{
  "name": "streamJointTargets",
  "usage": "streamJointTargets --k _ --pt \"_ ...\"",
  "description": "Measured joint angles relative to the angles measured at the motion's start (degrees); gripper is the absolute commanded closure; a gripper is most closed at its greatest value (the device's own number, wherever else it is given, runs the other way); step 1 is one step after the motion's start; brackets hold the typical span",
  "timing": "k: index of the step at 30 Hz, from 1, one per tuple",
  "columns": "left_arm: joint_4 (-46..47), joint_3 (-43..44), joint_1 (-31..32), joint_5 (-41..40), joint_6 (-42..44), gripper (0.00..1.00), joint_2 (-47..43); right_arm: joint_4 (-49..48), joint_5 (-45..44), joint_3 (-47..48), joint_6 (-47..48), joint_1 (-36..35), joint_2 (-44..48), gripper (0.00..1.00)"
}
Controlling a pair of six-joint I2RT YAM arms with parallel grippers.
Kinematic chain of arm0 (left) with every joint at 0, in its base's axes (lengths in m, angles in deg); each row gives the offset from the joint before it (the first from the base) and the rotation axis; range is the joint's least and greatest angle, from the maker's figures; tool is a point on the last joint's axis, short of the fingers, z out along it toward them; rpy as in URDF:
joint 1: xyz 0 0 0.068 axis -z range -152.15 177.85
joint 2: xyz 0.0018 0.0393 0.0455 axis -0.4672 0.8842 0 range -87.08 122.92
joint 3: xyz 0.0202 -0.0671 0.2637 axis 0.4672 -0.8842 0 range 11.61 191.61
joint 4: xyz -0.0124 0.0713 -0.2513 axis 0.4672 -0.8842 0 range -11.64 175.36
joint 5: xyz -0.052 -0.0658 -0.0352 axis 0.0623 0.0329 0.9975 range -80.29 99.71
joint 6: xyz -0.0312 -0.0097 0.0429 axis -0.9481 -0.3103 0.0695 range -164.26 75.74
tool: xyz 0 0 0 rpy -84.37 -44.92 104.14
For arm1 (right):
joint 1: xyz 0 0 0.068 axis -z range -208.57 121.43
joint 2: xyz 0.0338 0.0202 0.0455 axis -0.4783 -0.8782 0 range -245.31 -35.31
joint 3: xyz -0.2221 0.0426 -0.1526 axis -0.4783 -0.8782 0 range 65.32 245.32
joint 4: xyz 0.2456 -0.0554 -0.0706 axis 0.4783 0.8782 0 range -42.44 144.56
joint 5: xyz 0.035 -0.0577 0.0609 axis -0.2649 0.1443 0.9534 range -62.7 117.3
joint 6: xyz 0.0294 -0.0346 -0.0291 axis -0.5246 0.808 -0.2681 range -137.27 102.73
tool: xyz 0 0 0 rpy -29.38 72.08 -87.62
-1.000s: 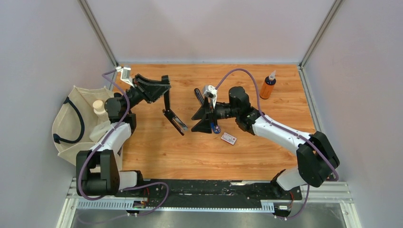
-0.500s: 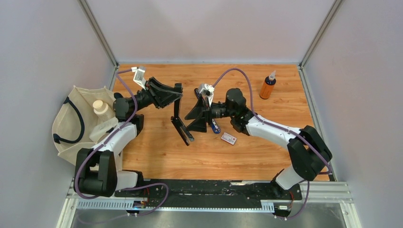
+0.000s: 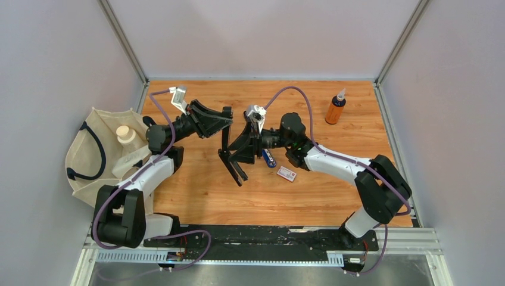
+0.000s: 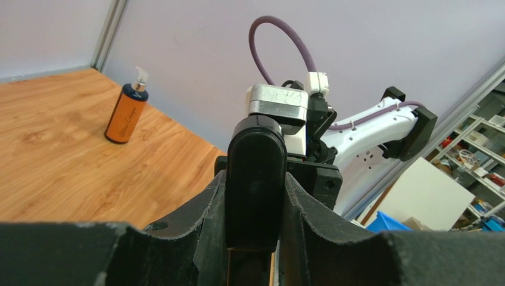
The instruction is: Load the staples into the stapler
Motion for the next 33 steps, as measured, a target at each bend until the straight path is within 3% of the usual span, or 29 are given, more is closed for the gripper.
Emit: streamJointTargets --k 9,14,23,33 --pt "0.0 -0.3 0.0 -1.4 0.0 1.00 -0.5 0.3 -1.0 0.0 1.0 -0.5 -1.4 0.53" --pt "0.0 -0.3 0.0 -1.6 0.0 1.00 -0.5 1.1 -1.2 0.0 1.7 -1.0 -1.9 0.73" --pt "0.4 -0.3 0.2 -1.5 0.1 1.00 -0.5 1.8 -1.3 0.0 1.4 -1.0 -1.9 0.99" --pt "0.4 -0.3 0.0 -1.5 0.1 1.00 -0.9 1.7 -0.5 0.2 1.2 -0.8 -1.9 1.00"
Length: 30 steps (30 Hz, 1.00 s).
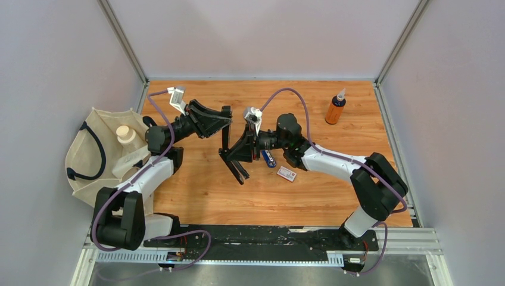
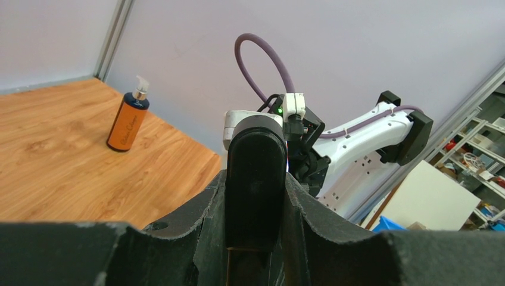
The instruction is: Load the staples into the stapler
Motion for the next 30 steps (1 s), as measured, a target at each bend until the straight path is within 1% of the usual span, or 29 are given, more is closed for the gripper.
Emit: streamJointTargets --k 7,13,17,20,21,25,27,30 --pt "0.0 0.0 -1.6 -0.2 -0.1 1.00 -0.4 0.6 -0.6 0.5 0.0 0.9 0.0 1.00" --pt "0.0 0.0 -3.2 -0.5 -0.3 0.97 -0.5 0.9 -1.1 0.6 -0.1 1.7 0.4 1.00" --pt "0.0 -0.1 -4.4 -1.3 -0.7 0.92 -1.1 0.9 -1.4 0.6 -0.8 2.5 1.1 1.00" --pt "0.0 -0.5 -5.2 -2.2 -0.9 0.86 -1.8 0.9 -1.7 0.5 -0.9 3.3 1.8 1.00" --pt "0.0 -0.7 -5.5 -2.5 -1.0 0.82 -2.1 0.9 -1.8 0.5 -0.9 3.5 2.1 1.00" --pt "0.0 -1.7 -6.6 -3.3 -1.1 0.66 -3.2 1.0 -2.4 0.0 -1.1 4.2 3.1 1.00" --pt "-0.1 -2.1 -7.0 -3.6 -1.0 0.54 -3.7 1.0 -2.7 -0.2 -1.1 4.6 3.7 1.00" --pt "-1.4 -2.4 -7.4 -4.2 -0.2 0.41 -4.5 1.2 -3.6 -0.2 -1.0 4.9 4.1 1.00"
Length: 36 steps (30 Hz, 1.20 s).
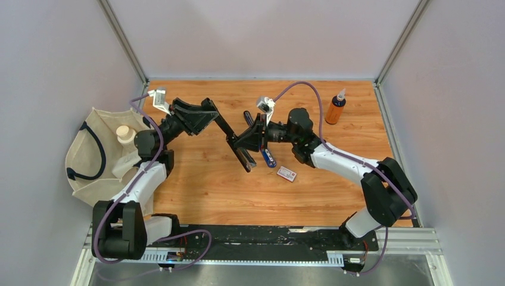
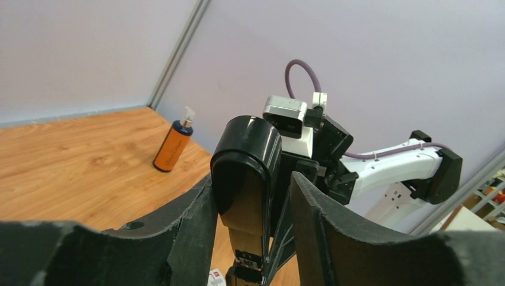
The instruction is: Load the staples into the stapler
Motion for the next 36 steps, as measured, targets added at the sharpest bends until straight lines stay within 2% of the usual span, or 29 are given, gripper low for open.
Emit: streamJointTargets --k 5,14,26,36 --pt "-5.3 -0.4 -0.4 -0.3 3.2 0.27 -2.0 2.1 -2.4 0.0 0.8 0.6 0.6 1.00" --pt "-15.1 -0.7 -1.8 -0.1 9.6 0.25 -5.3 7.1 -6.0 0.0 3.5 0.7 1.7 1.00" --pt "-44.7 2.4 -5.1 -0.8 30.0 0.22 -10.0 18.1 -15.8 1.5 5.7 1.2 1.7 1.00" --pt "-77.6 16.9 -5.7 -2.8 48.7 0.20 -12.0 24.9 -23.2 6.3 8.4 0.7 -2.7 1.00"
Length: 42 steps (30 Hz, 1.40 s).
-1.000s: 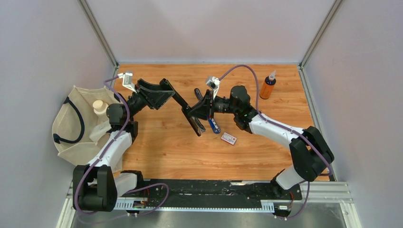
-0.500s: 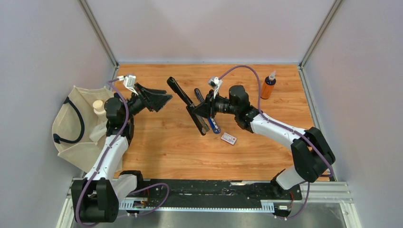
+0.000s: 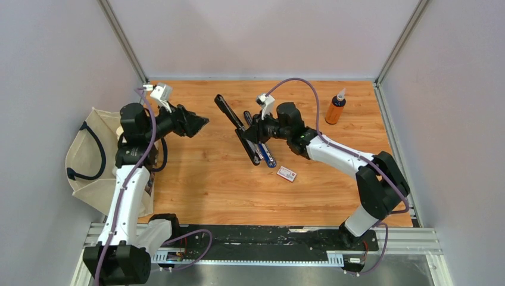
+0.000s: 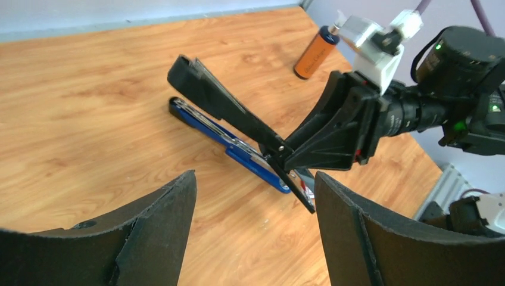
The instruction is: Load the staples into the stapler
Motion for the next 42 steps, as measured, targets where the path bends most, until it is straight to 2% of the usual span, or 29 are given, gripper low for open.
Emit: streamJointTargets --k 8,13,20,26,42 --pt "-25.3 14.6 -0.1 -12.9 15.8 0.18 -3.8 12.5 -11.1 11.7 1.7 -3.8 -8.7 1.00" --pt "-35.8 16.1 -0.2 -19.8 22.2 0.17 -6.4 21.0 -19.4 21.2 2.0 -7.6 -14.6 1.00" --pt "-39.5 13.3 -0.2 -24.4 24.9 0.16 -8.7 28.3 -31.6 28.3 1.8 -11.6 -21.0 1.00" --pt "-40.1 13.2 -0.2 -25.0 25.5 0.16 -8.7 32.0 -39.3 31.9 2.0 -13.7 -26.5 1.00" --pt "-39.8 11.5 -0.2 -25.0 25.7 0.14 -8.9 37.5 -41.9 40.0 0.6 -16.1 -33.8 1.00"
